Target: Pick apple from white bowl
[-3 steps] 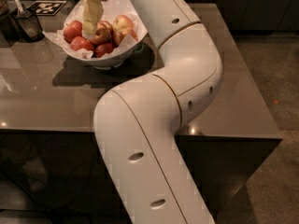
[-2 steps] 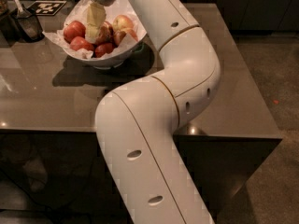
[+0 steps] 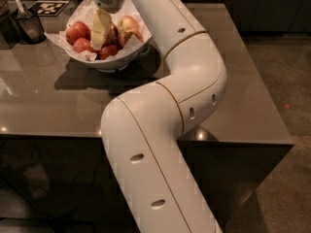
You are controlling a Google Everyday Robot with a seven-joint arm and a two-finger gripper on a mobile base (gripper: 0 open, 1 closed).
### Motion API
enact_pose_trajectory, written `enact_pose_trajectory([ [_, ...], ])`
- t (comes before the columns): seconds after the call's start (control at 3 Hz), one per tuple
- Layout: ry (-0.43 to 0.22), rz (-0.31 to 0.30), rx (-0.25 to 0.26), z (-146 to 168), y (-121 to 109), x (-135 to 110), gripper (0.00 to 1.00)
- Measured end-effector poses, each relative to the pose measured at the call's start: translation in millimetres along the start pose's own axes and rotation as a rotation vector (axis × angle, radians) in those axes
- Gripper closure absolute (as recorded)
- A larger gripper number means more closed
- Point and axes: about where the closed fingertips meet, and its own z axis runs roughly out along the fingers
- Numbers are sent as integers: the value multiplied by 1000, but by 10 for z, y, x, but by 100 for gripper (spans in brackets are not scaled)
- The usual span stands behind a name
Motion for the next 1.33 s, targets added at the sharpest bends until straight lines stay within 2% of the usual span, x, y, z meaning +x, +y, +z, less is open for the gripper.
enact_pose_trajectory([
  [0.67, 0, 0, 0, 0, 0, 0, 34],
  [1.0, -27, -17, 17, 40, -54, -70, 53],
  [1.33, -32, -40, 19, 71, -56, -105, 50],
])
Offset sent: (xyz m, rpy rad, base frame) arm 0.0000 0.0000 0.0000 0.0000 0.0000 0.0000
